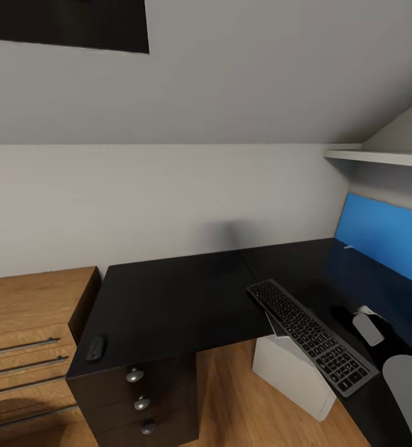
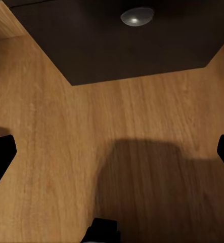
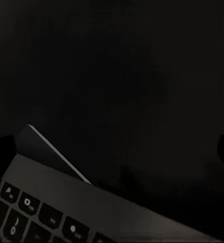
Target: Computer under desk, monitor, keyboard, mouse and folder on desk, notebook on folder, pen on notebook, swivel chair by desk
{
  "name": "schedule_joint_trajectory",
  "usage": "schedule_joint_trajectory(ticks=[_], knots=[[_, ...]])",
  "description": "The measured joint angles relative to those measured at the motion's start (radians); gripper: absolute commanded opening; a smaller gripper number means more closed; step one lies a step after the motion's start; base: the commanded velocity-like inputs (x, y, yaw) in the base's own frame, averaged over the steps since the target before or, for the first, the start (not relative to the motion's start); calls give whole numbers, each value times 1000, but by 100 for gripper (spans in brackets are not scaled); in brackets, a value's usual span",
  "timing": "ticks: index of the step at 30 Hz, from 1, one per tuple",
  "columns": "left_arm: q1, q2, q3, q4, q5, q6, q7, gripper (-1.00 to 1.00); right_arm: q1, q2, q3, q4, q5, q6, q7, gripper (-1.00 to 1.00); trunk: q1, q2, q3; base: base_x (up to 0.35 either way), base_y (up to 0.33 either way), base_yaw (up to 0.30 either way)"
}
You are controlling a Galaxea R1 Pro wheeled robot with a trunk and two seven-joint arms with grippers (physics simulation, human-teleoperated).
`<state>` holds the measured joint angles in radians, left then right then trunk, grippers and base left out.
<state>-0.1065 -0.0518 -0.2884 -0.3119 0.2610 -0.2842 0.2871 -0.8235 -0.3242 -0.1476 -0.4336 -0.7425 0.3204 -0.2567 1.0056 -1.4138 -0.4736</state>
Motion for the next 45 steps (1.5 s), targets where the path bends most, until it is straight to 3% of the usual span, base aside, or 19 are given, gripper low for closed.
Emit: schedule_joint_trajectory(ticks=[12,17,23,34,45], knots=[[0,0,1,0,0,0,0,100,0,-9,-34,0,1,70,-4,100,46,-84,-38,0,0,0],[0,0,1,0,0,0,0,100,0,-9,-35,0,0,74,-4,100,65,-119,-53,0,0,0],[0,1,0,0,0,0,0,100,0,-9,-35,0,1,74,-4,100,65,-119,-53,0,0,0],[0,1,2,0,0,0,2,100,-1,-9,-35,-31,11,73,-3,100,107,-196,-88,0,0,0],[0,6,2,0,-1,-1,-1,100,-1,-7,-33,-32,13,72,-3,100,107,-197,-88,0,0,0]])
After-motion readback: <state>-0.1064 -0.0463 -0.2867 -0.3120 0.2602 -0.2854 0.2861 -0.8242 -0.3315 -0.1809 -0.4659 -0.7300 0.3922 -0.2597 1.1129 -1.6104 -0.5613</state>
